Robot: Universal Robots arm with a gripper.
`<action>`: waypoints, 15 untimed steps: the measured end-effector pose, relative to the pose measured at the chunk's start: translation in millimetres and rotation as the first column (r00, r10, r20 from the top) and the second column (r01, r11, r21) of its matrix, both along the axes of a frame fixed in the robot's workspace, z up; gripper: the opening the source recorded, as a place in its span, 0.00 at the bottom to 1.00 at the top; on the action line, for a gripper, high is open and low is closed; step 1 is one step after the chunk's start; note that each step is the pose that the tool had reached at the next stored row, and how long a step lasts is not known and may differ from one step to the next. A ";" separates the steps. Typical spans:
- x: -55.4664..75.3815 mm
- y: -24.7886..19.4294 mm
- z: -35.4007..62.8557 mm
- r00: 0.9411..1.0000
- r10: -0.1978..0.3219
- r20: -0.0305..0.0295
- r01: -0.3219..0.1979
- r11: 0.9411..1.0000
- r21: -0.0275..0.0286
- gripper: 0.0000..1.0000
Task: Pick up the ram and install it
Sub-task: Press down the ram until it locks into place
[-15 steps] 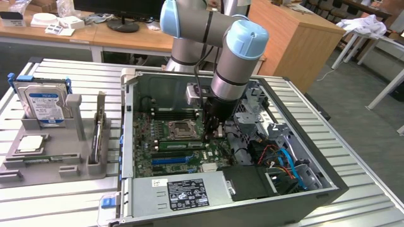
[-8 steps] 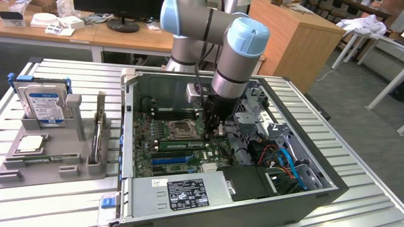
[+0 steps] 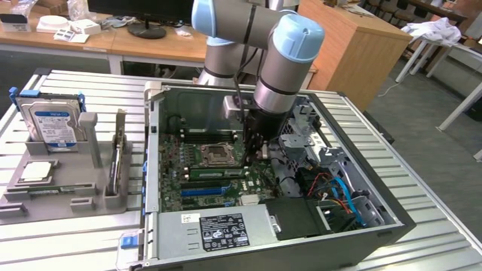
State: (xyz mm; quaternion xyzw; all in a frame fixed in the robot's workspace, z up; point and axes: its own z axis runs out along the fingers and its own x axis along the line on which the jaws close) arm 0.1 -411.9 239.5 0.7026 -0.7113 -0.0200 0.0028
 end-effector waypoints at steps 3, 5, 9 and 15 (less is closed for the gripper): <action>0.0 0.0 2.6 1.000 0.000 0.000 0.000 1.000 0.000 0.11; 0.0 0.1 3.0 1.000 0.000 0.000 0.000 1.000 0.000 0.11; 0.0 0.0 3.2 1.000 0.000 0.000 0.000 1.000 0.000 0.11; -1.6 0.0 3.3 1.000 0.000 0.000 0.000 1.000 0.000 0.11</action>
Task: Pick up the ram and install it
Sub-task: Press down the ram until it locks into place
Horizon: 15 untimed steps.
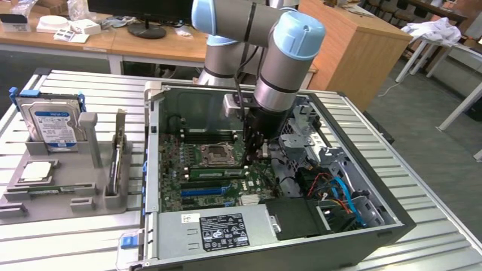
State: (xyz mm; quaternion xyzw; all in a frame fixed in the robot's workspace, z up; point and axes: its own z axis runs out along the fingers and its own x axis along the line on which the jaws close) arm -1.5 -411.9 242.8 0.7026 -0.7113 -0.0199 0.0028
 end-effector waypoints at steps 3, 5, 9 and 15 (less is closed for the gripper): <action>-3.4 0.1 -0.1 1.000 0.000 0.000 0.000 1.000 0.000 0.11; -6.3 0.1 -0.1 1.000 0.000 0.000 0.000 1.000 0.000 0.11; -12.5 0.2 -0.1 1.000 0.000 0.000 0.000 1.000 0.000 0.11; -23.5 0.5 -0.3 1.000 0.000 0.000 0.000 1.000 0.000 0.11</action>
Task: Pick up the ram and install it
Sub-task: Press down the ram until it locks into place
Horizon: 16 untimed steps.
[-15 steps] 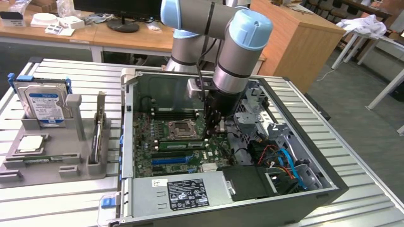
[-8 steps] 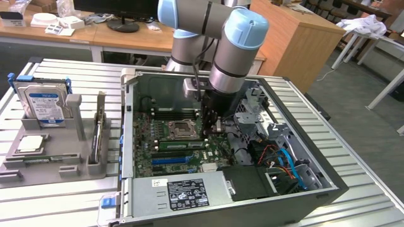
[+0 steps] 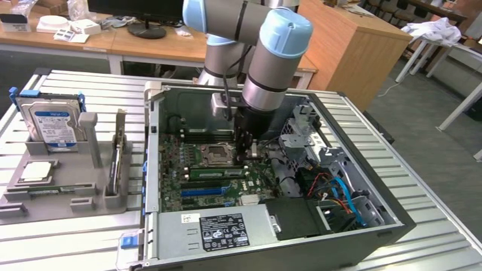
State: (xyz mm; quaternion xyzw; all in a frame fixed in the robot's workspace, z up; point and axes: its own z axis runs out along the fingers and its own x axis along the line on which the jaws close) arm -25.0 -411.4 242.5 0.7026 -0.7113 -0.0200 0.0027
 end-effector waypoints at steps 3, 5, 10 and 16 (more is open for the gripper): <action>-5.6 0.0 0.0 1.000 0.000 0.000 0.000 1.000 0.000 0.11; -9.3 0.0 0.0 1.000 0.000 0.000 0.000 1.000 0.000 0.11; -19.6 0.1 0.0 1.000 0.000 0.000 0.000 1.000 0.000 0.11; -31.6 0.2 0.0 1.000 0.000 0.000 0.000 1.000 0.000 0.11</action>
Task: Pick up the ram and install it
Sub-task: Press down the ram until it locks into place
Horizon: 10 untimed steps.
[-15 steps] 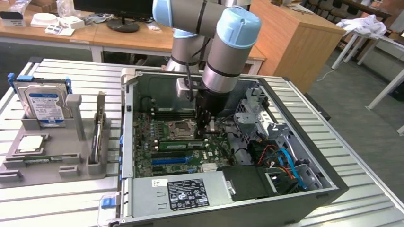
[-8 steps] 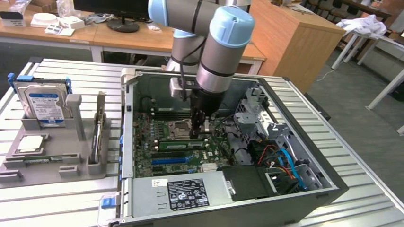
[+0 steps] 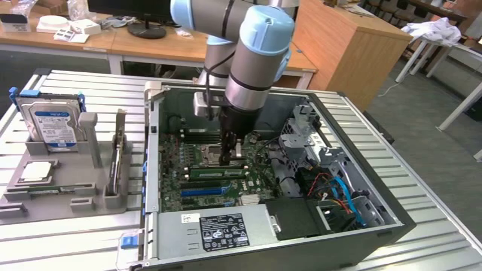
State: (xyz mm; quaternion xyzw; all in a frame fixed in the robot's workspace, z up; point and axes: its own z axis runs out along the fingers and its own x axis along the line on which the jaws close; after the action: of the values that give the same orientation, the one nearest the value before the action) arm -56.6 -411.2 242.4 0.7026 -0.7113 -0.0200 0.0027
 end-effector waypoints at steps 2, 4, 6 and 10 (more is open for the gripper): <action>-3.7 0.0 0.0 1.000 0.000 0.000 0.000 1.000 0.000 0.11; -7.1 0.0 0.0 1.000 0.000 0.000 0.000 1.000 0.000 0.11; -10.3 0.0 0.0 1.000 0.000 0.000 0.000 1.000 0.000 0.11; -15.9 0.0 0.0 1.000 0.000 0.000 0.000 1.000 0.000 0.11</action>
State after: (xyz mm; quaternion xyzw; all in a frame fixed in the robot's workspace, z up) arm -72.5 -411.2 242.5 0.7026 -0.7113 -0.0199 0.0028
